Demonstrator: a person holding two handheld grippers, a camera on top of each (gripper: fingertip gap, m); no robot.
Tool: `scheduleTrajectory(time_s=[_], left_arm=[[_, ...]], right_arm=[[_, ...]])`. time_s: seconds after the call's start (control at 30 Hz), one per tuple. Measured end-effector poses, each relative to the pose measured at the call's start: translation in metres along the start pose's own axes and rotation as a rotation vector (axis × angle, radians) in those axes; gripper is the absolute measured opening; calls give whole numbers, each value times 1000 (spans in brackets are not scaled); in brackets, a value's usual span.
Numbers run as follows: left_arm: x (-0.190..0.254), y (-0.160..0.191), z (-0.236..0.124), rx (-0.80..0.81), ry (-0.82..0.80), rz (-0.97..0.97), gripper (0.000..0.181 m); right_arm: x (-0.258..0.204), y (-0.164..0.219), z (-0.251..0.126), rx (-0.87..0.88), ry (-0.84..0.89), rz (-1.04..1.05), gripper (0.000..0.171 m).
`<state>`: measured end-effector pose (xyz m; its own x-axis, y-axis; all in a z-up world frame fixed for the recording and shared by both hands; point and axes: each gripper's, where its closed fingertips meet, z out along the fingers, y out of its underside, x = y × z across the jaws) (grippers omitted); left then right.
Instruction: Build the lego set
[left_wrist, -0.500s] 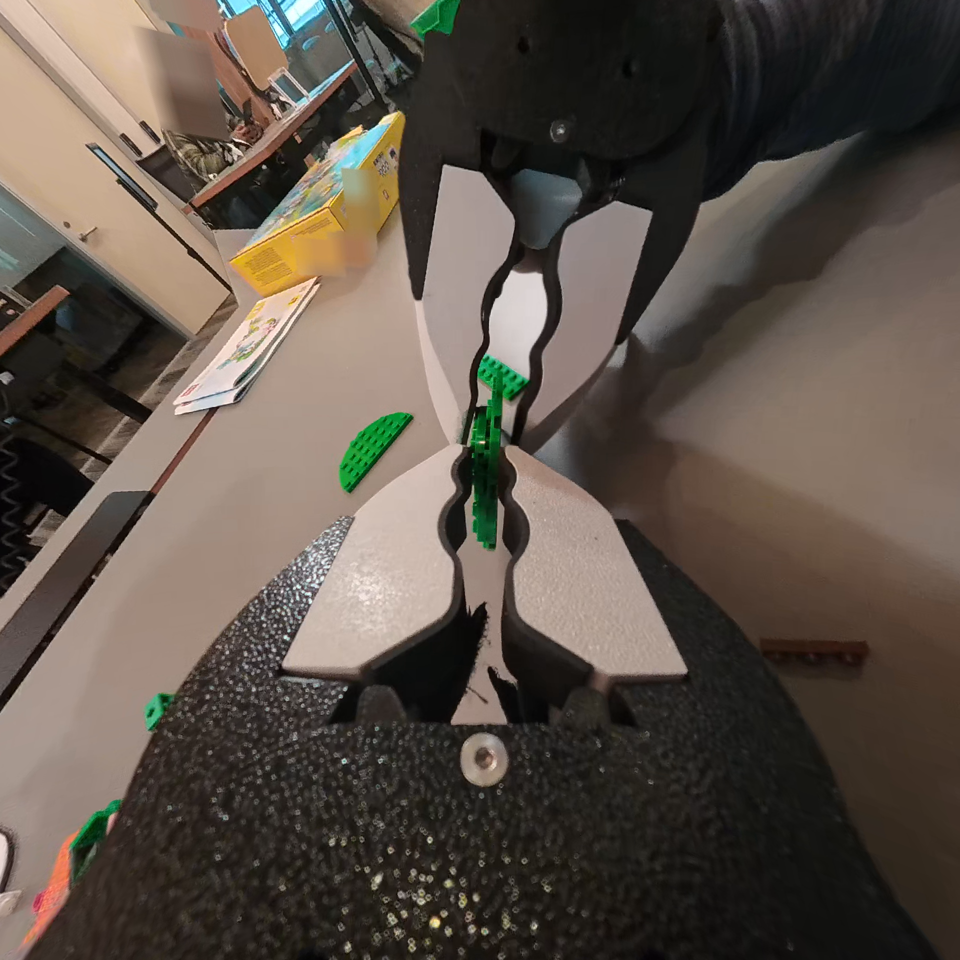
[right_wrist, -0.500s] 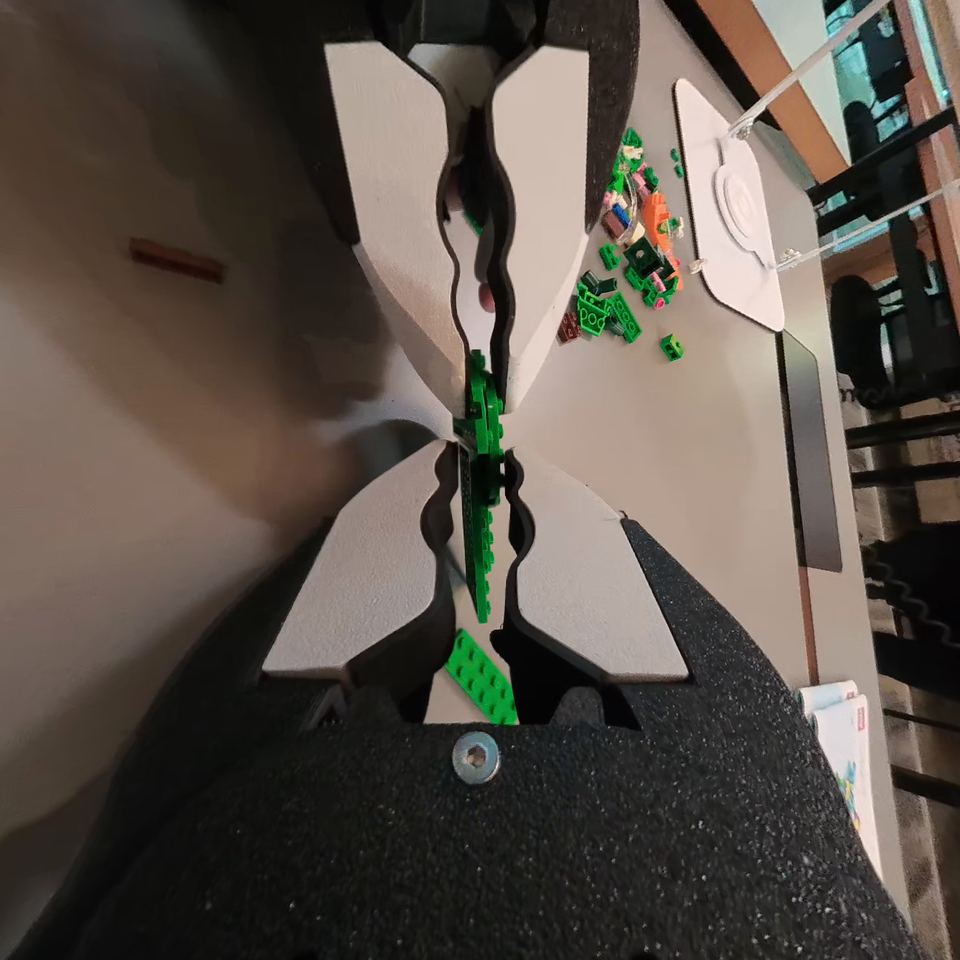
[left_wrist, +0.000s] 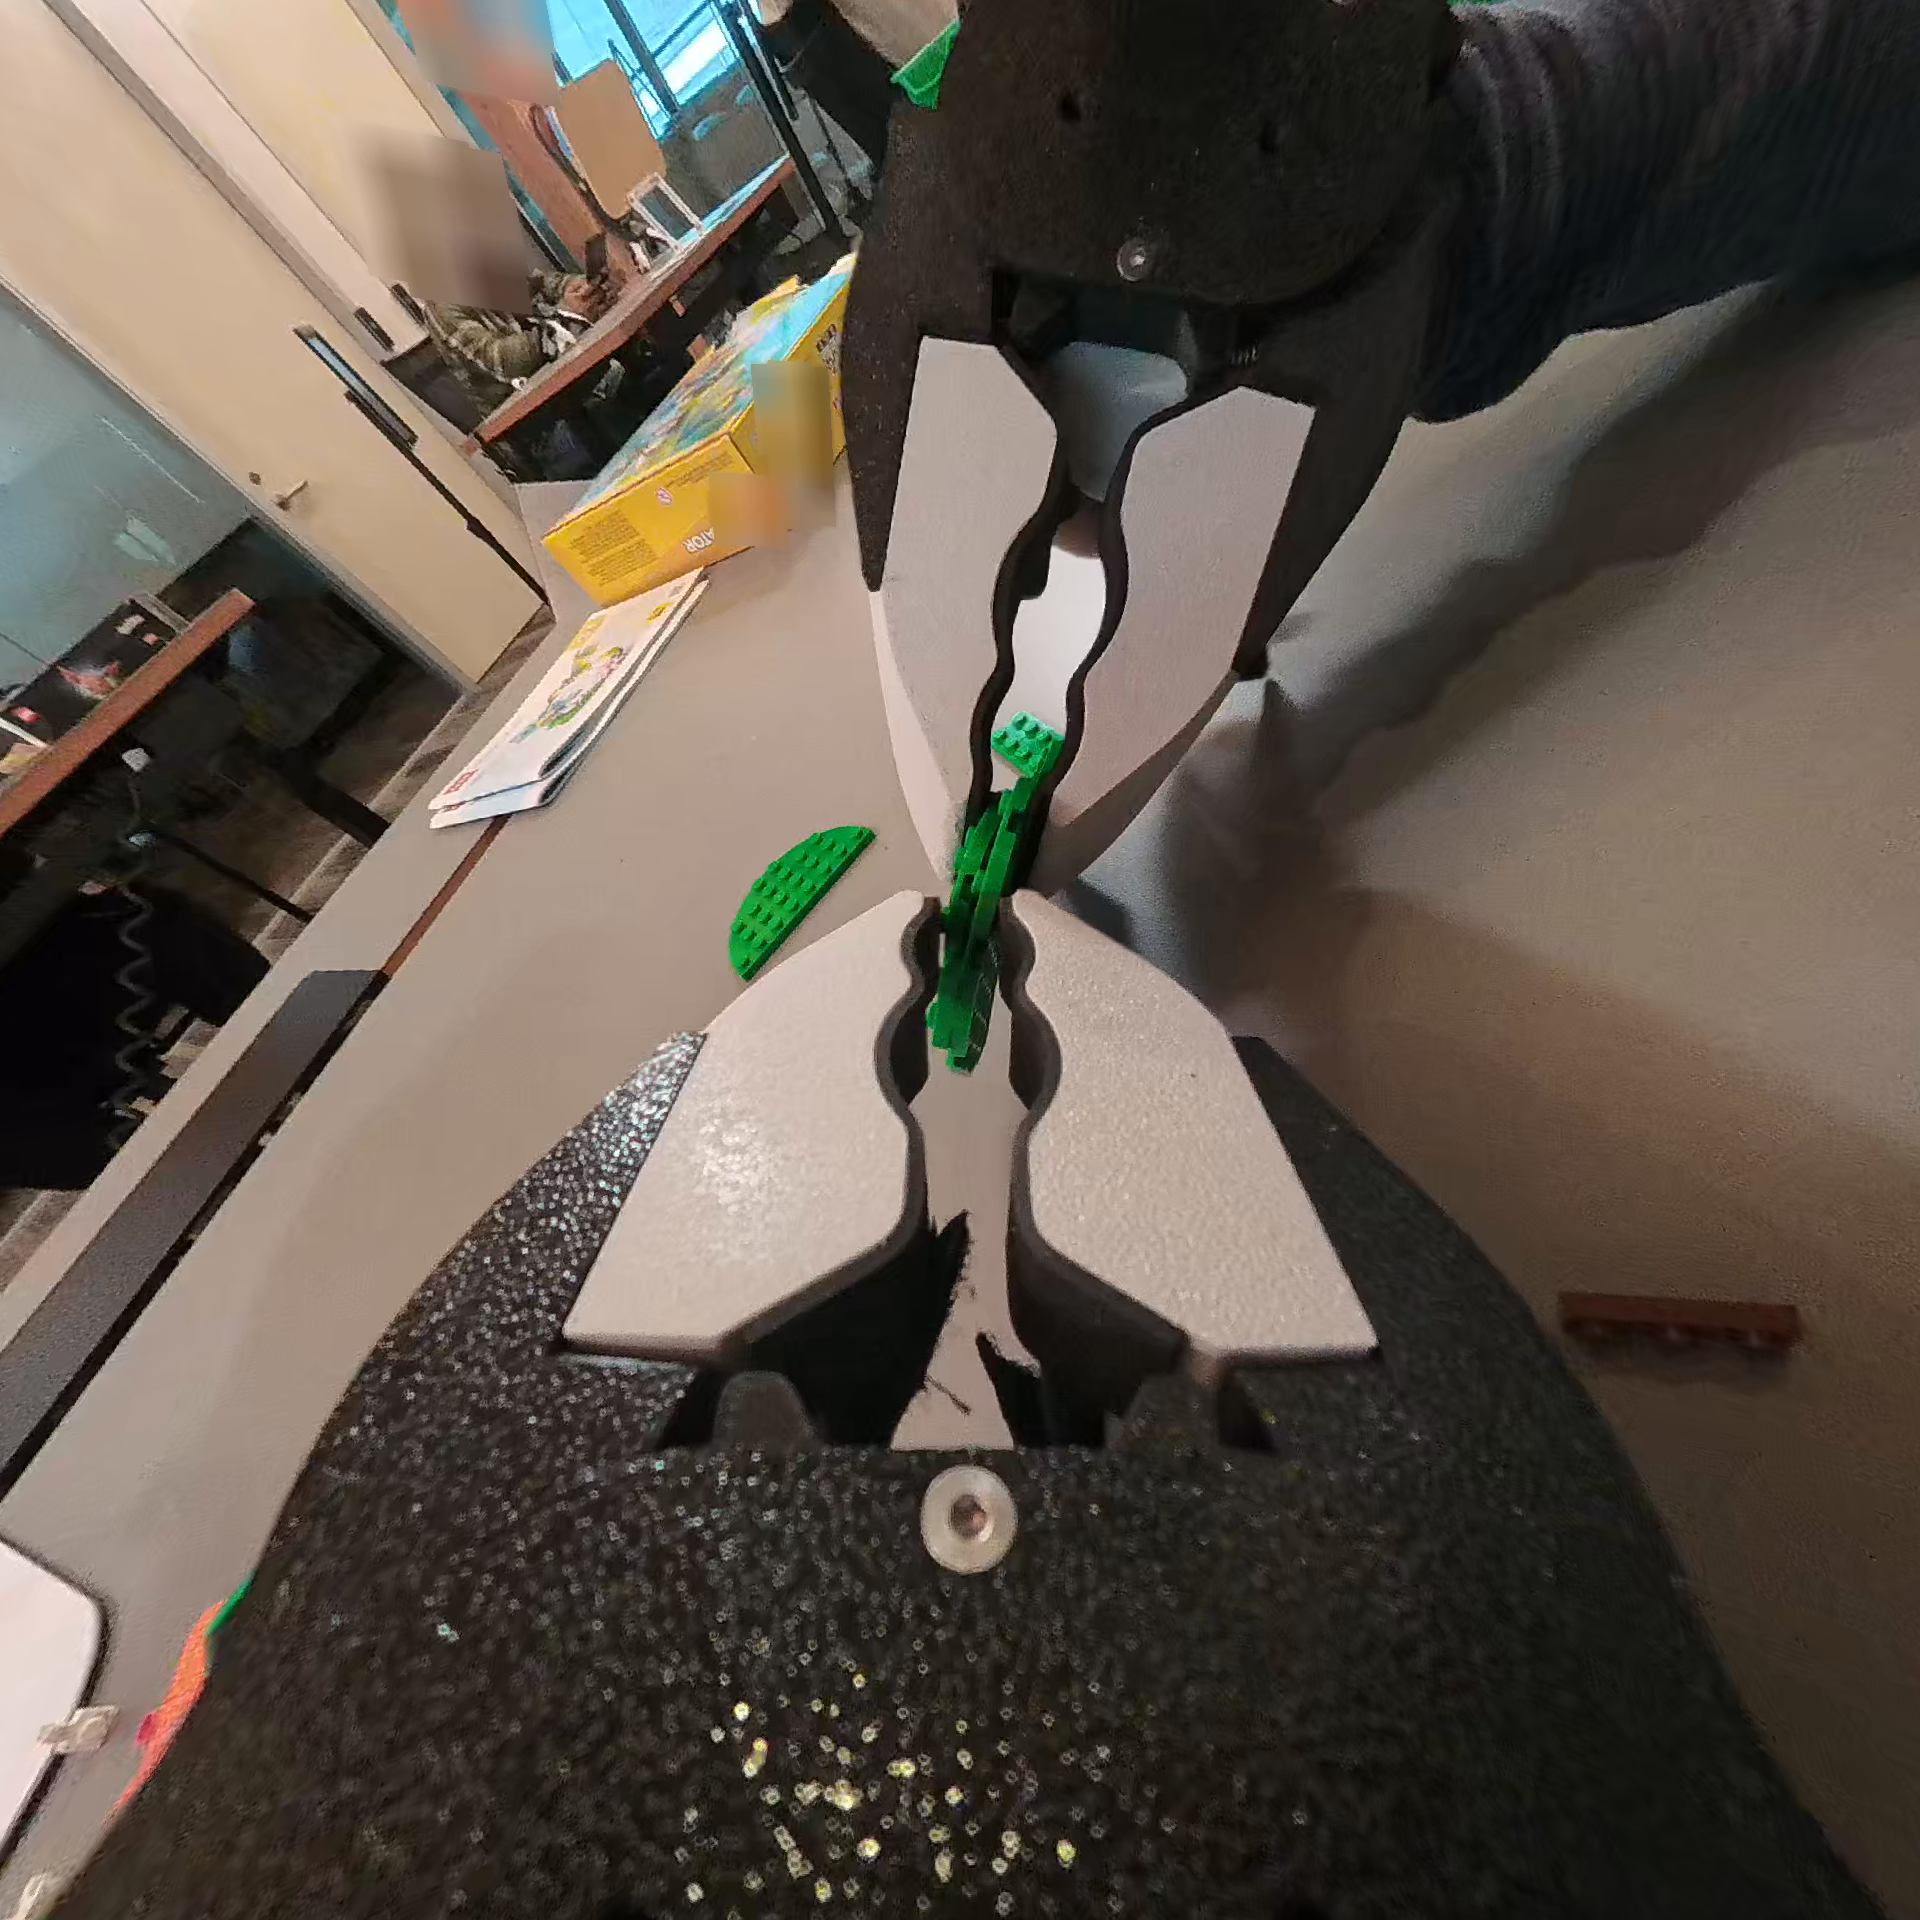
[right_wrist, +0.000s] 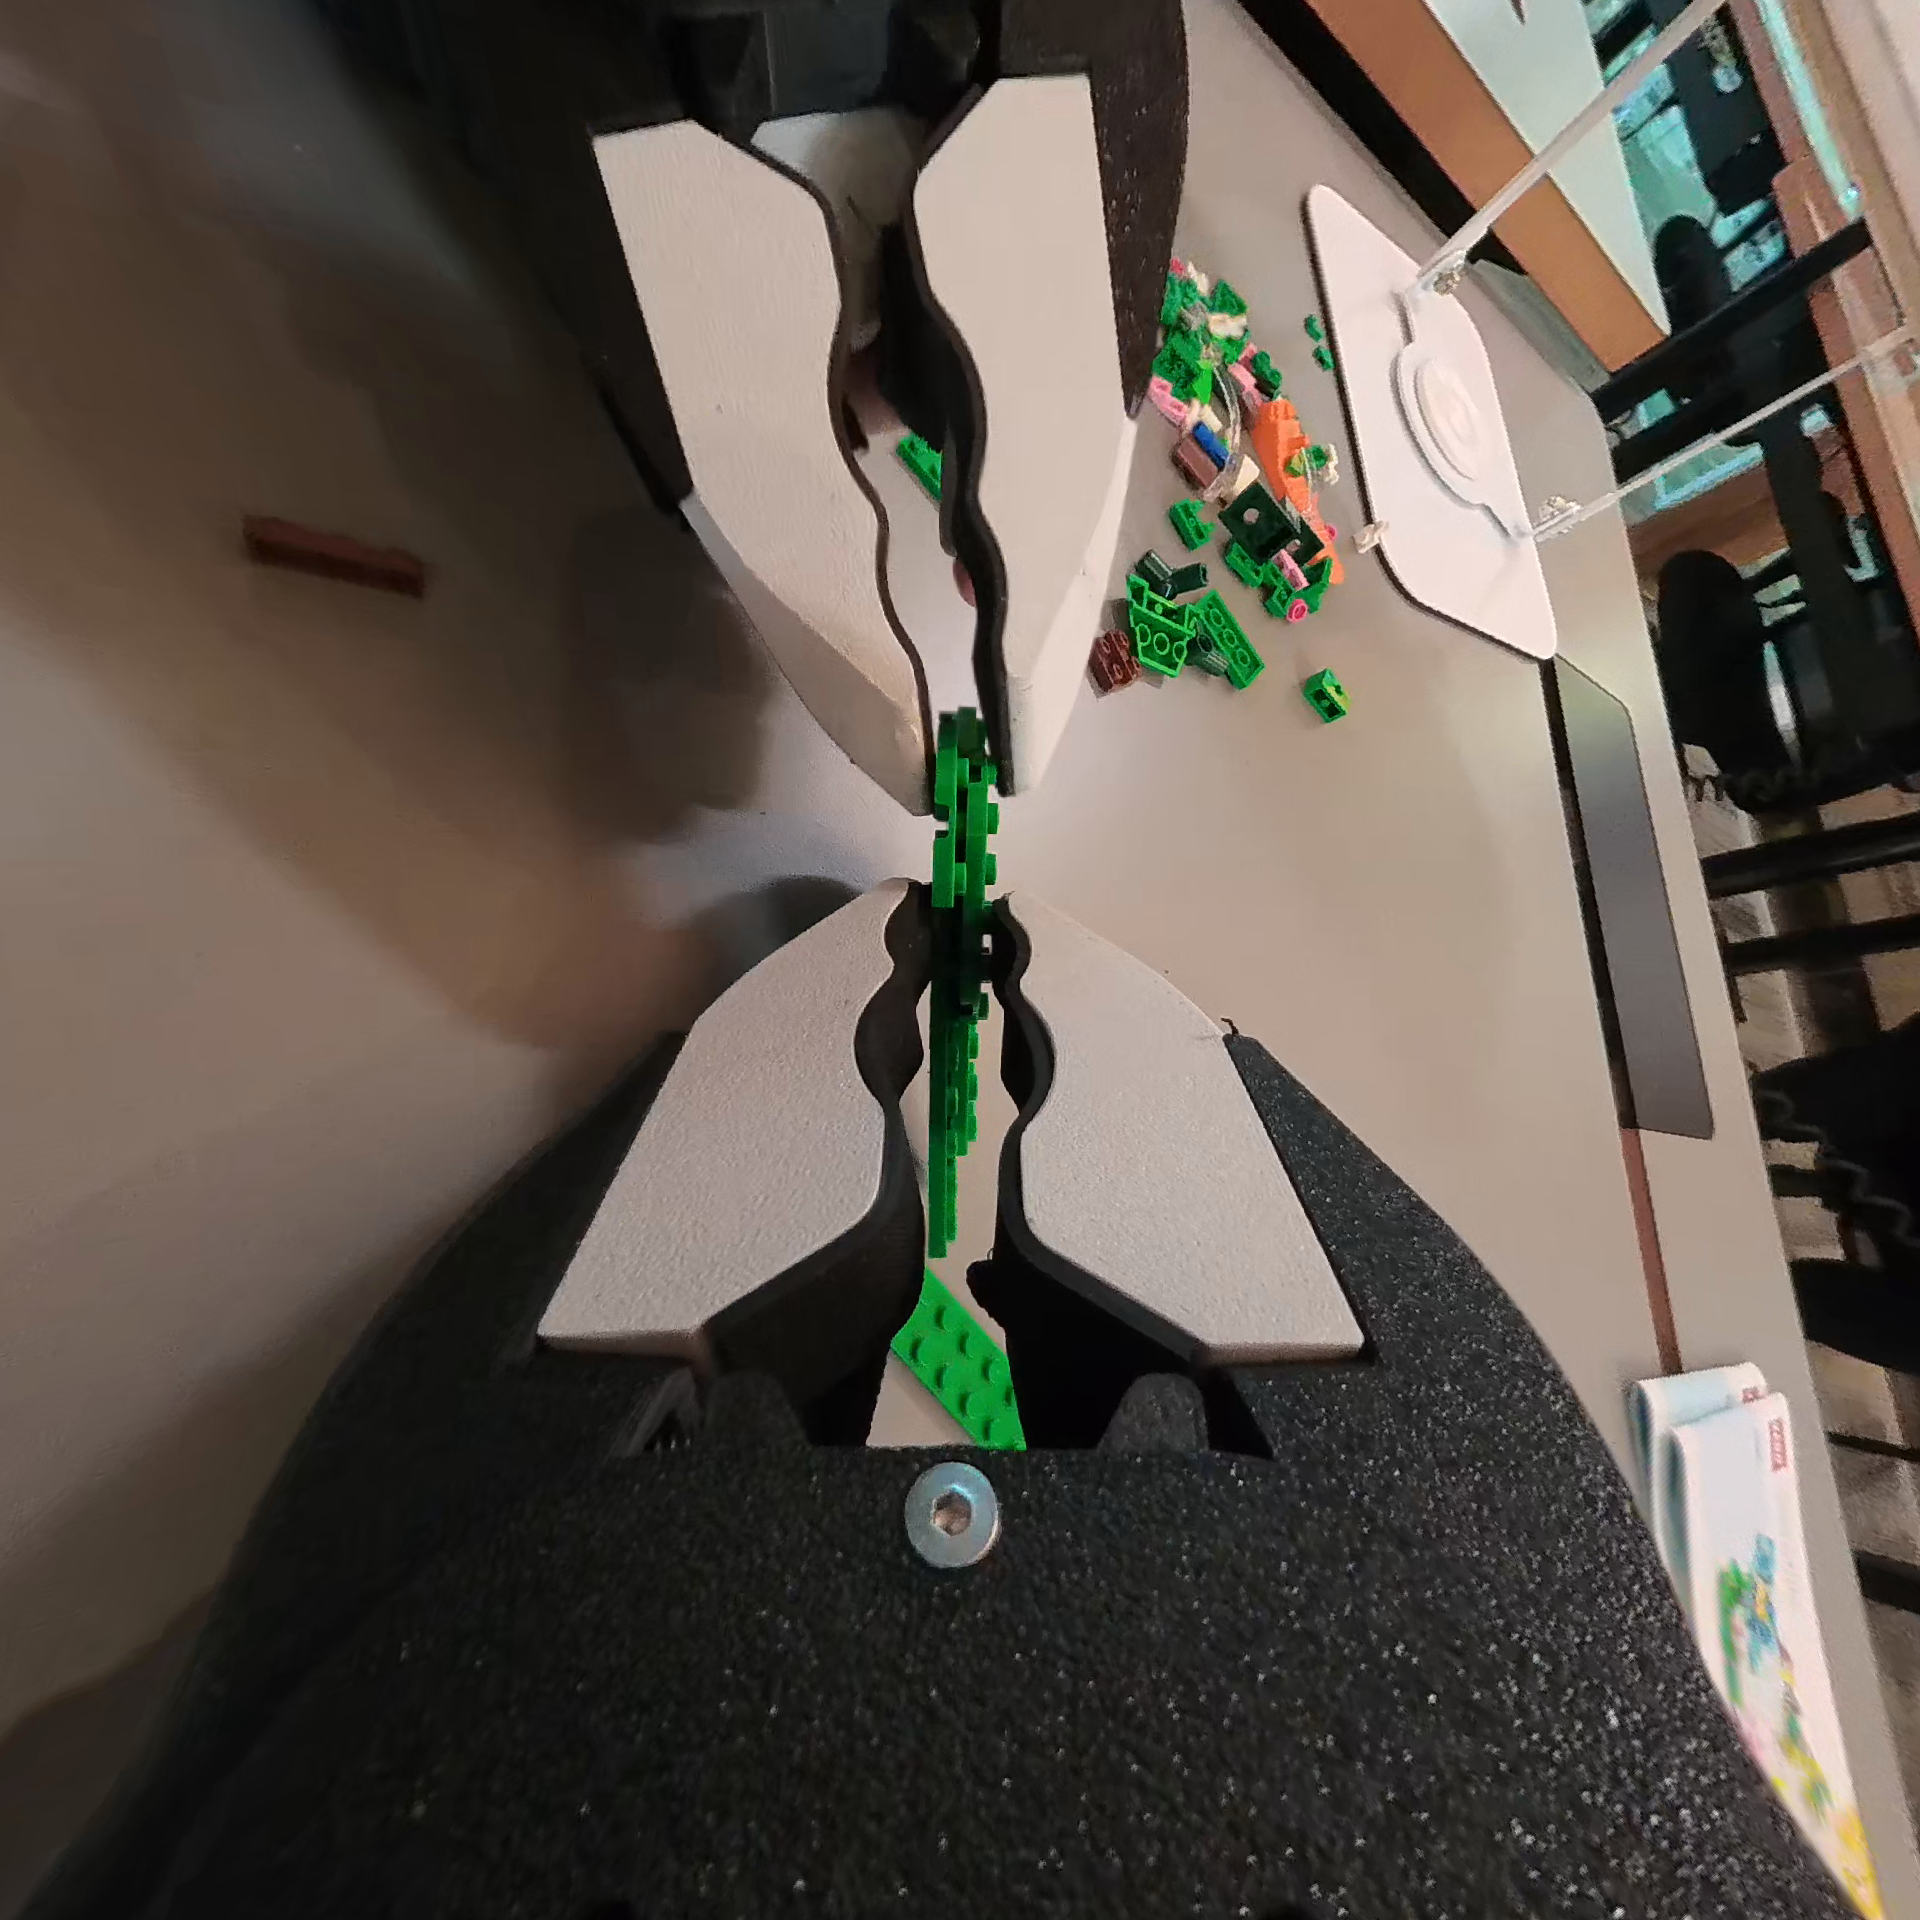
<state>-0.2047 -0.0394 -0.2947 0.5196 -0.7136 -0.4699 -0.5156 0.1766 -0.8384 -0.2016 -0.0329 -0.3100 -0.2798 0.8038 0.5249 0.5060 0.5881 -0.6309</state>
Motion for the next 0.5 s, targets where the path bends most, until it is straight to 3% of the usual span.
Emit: scheduleTrajectory(time_s=[0.5], left_arm=[[6,1,1,-16,41,-3,7]], right_arm=[[-4,-1,2,-12,5,-36,9]])
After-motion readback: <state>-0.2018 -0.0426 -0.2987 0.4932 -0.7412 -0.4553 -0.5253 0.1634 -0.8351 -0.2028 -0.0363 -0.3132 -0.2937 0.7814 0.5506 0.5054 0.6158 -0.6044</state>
